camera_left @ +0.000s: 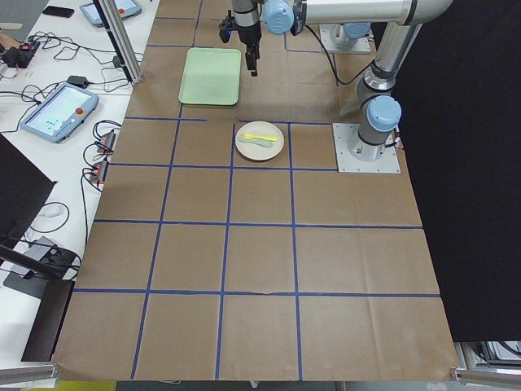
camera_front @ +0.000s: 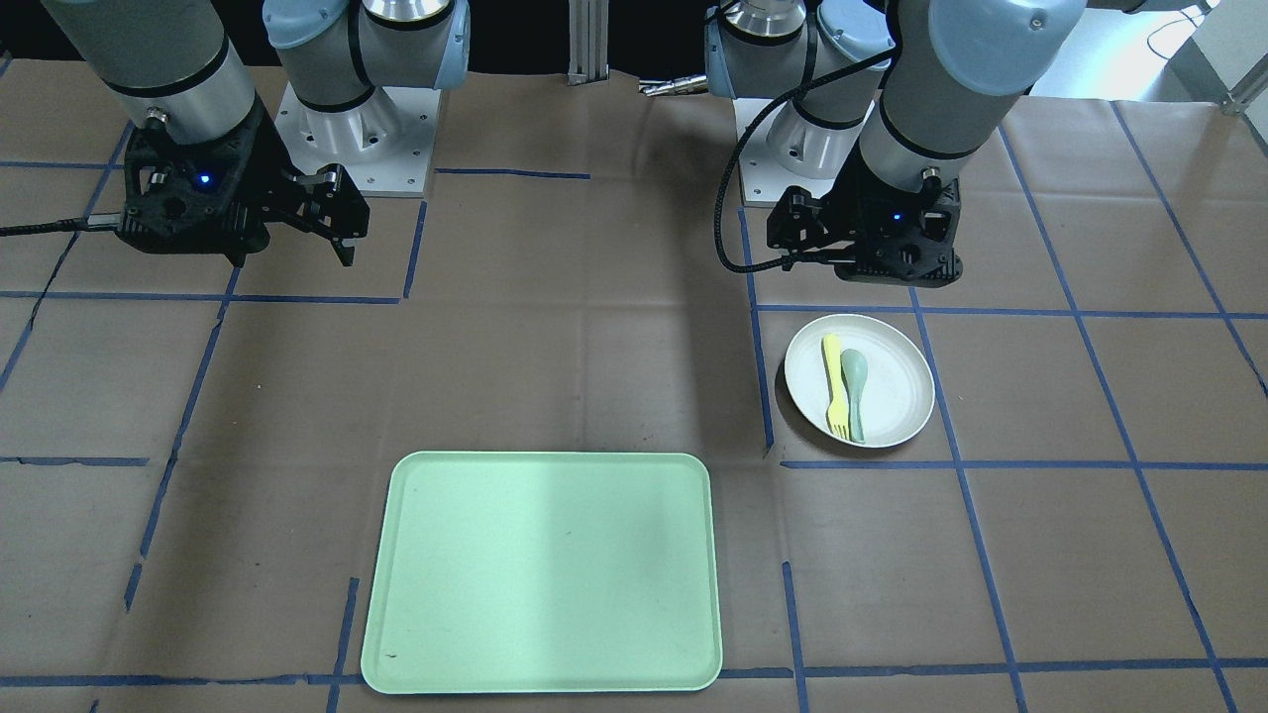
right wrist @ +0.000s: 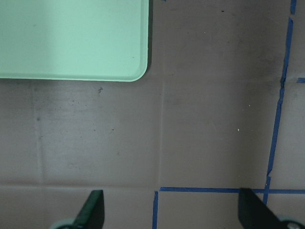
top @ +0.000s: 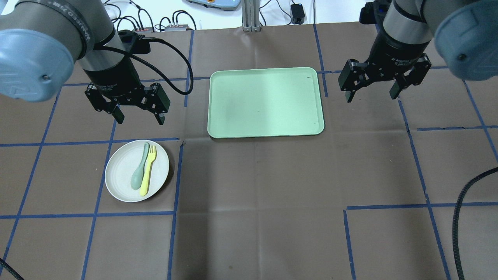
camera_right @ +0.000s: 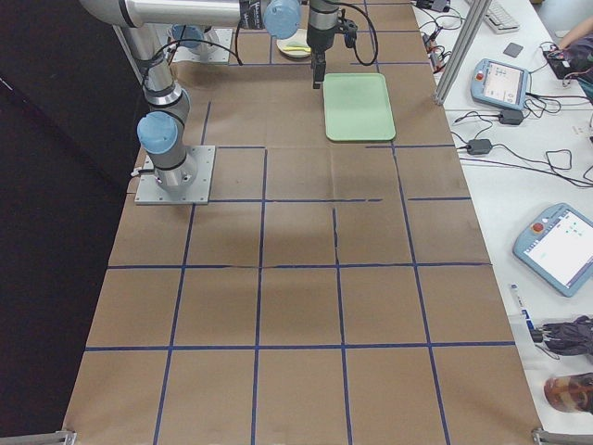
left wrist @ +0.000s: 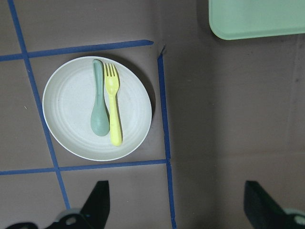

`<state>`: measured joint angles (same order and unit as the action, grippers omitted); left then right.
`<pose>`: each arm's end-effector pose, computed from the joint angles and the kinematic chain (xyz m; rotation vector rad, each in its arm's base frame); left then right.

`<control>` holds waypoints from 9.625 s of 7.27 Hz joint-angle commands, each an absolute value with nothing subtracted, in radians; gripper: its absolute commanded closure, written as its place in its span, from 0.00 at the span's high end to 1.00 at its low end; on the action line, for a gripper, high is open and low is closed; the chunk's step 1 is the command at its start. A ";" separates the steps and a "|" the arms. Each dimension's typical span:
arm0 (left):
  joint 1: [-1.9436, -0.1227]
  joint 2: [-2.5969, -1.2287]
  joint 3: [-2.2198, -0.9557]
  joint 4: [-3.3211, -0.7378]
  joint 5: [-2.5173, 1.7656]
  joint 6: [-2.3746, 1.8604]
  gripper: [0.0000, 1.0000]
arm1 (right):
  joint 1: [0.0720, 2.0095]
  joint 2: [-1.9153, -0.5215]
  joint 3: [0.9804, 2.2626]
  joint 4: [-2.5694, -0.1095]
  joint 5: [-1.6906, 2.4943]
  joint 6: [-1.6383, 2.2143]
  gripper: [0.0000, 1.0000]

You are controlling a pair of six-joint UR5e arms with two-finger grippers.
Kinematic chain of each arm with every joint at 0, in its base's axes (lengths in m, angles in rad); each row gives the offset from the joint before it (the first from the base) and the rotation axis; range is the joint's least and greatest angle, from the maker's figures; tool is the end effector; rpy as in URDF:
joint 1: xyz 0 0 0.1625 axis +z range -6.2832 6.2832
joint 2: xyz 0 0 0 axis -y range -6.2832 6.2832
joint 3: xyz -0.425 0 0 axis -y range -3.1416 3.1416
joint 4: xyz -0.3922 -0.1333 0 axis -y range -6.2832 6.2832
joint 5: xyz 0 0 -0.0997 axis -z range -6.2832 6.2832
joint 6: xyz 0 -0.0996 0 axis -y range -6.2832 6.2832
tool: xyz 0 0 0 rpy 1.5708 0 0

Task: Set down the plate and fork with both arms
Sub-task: 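Move the left gripper down toward the white plate's rim, then lower the left gripper and grasp the white plate's rim, then slide the plate with the left gripper onto the green tray, then release the plate on the tray and lift the left gripper, then retract the left gripper toward the robot while the right gripper moves toward the tray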

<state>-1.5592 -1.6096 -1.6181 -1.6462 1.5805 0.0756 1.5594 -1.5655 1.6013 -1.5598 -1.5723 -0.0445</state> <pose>-0.1266 -0.4911 0.4391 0.1013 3.1271 0.2536 0.1276 -0.4906 0.4693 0.0520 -3.1401 -0.0735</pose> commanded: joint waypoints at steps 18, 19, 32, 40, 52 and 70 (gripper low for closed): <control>-1.054 -1.890 -2.003 -1.117 1.502 0.561 0.46 | 1.560 -1.566 1.603 -1.559 -1.572 -0.046 1.00; -1.052 -1.890 -2.003 -1.120 1.479 0.563 0.38 | 1.560 -1.566 1.603 -1.559 -1.572 -0.046 1.00; -1.345 -1.942 -1.775 -1.127 1.203 0.254 0.00 | 1.560 -1.566 1.603 -1.557 -1.572 -0.046 1.00; -1.655 -2.284 -1.370 -1.156 1.197 0.058 0.00 | 1.560 -1.566 1.603 -1.557 -1.572 -0.046 1.00; -1.674 -2.379 -1.167 -1.335 1.247 0.192 0.11 | 1.559 -1.566 1.603 -1.554 -1.574 -0.046 1.00; -1.571 -1.618 -1.603 -1.732 1.513 0.128 1.00 | 1.563 -1.543 1.585 -1.623 -1.557 -0.008 1.00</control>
<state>-1.5913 -1.6459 -1.5330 -1.7794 1.5104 0.1545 1.5624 -1.5565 1.5862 -1.6093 -1.5608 -0.0345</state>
